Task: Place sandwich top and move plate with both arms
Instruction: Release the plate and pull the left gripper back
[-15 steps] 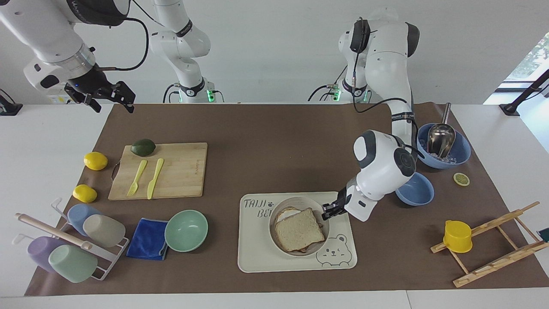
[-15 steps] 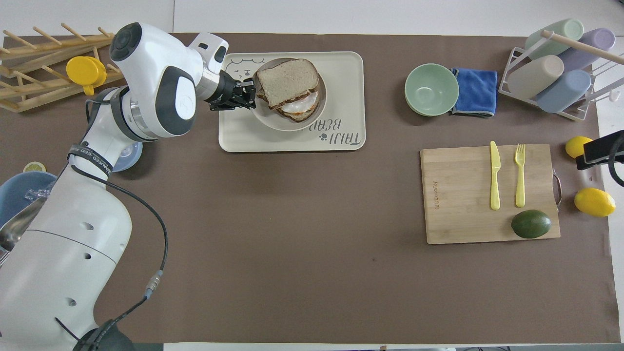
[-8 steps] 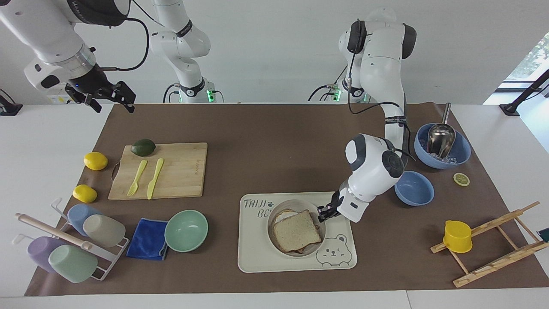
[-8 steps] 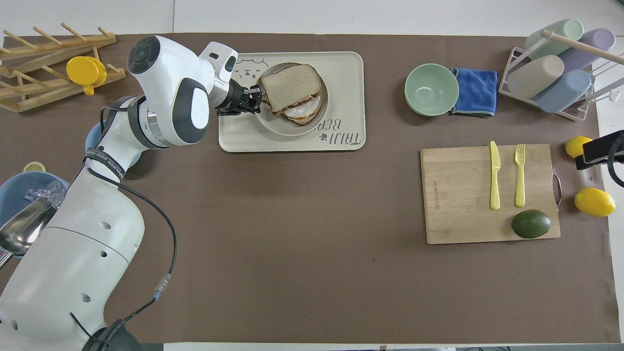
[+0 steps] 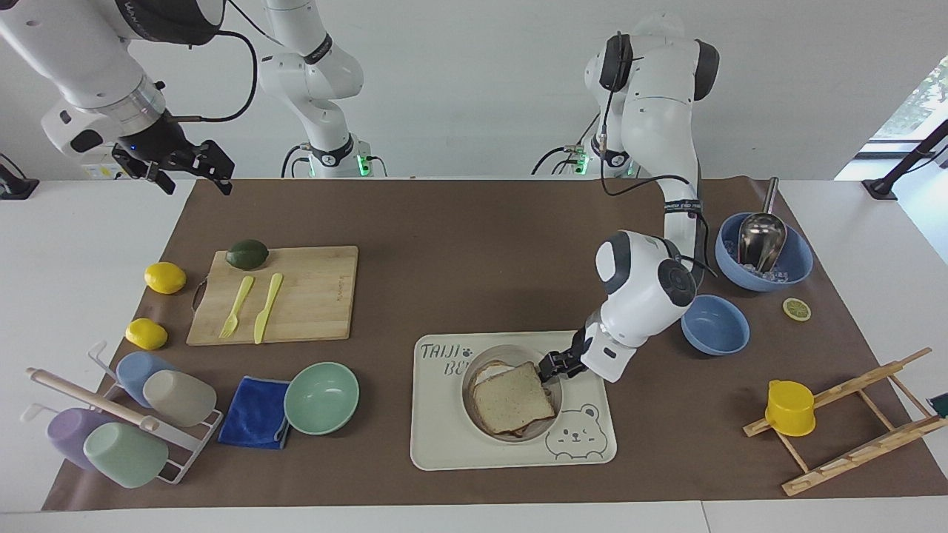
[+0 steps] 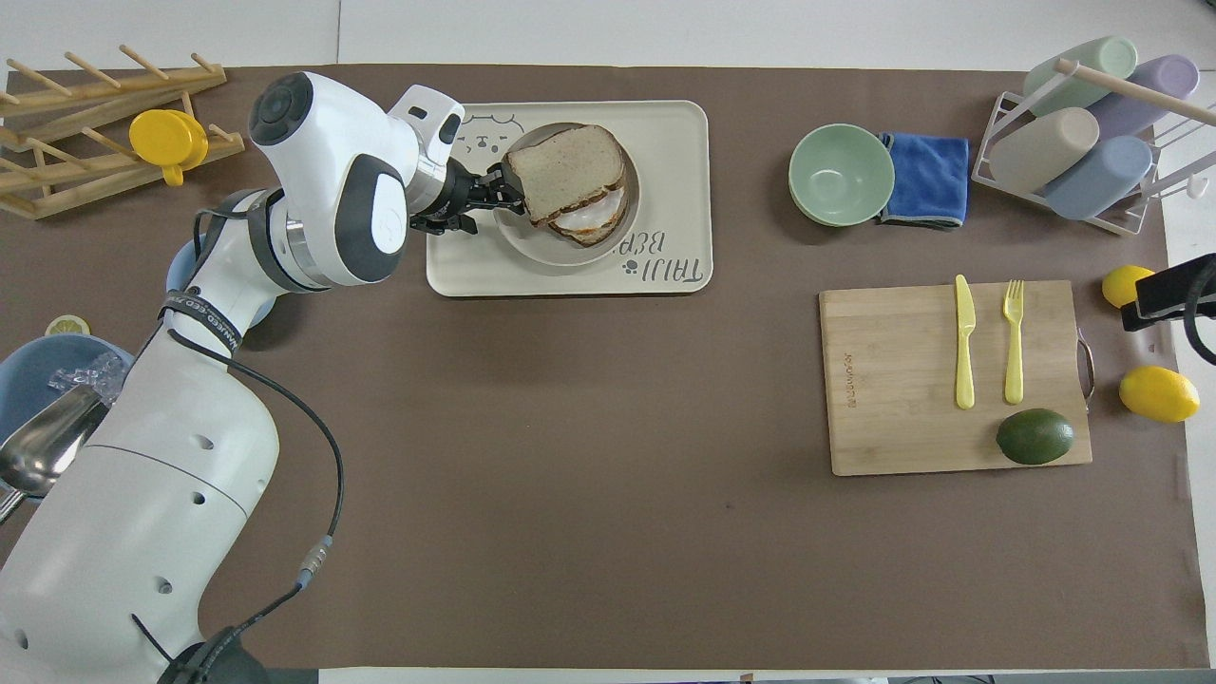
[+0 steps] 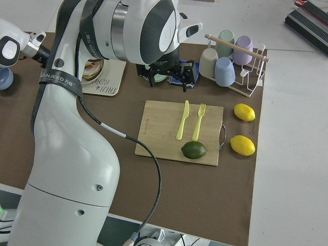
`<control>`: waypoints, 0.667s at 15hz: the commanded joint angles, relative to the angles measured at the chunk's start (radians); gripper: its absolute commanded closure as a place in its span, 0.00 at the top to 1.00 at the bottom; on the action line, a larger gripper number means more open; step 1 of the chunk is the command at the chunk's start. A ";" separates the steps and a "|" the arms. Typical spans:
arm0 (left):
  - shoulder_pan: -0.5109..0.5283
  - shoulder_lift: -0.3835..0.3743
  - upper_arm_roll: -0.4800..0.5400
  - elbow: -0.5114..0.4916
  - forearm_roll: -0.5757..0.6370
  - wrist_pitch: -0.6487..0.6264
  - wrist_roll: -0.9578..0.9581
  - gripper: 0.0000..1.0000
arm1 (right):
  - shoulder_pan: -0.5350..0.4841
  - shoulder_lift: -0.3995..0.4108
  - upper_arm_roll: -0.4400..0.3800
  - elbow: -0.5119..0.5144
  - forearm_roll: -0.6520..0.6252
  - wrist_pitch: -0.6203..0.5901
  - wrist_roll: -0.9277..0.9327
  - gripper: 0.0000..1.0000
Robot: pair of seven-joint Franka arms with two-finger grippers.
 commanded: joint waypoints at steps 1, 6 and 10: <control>0.016 -0.067 0.009 -0.033 0.040 -0.071 0.025 1.00 | 0.000 -0.027 0.006 -0.029 -0.012 -0.001 0.018 1.00; 0.041 -0.174 0.048 -0.038 0.095 -0.209 0.024 1.00 | -0.003 -0.026 0.009 -0.026 0.001 -0.001 0.021 1.00; 0.045 -0.289 0.085 -0.036 0.204 -0.359 0.024 1.00 | 0.002 -0.032 0.017 -0.022 -0.004 -0.001 0.022 1.00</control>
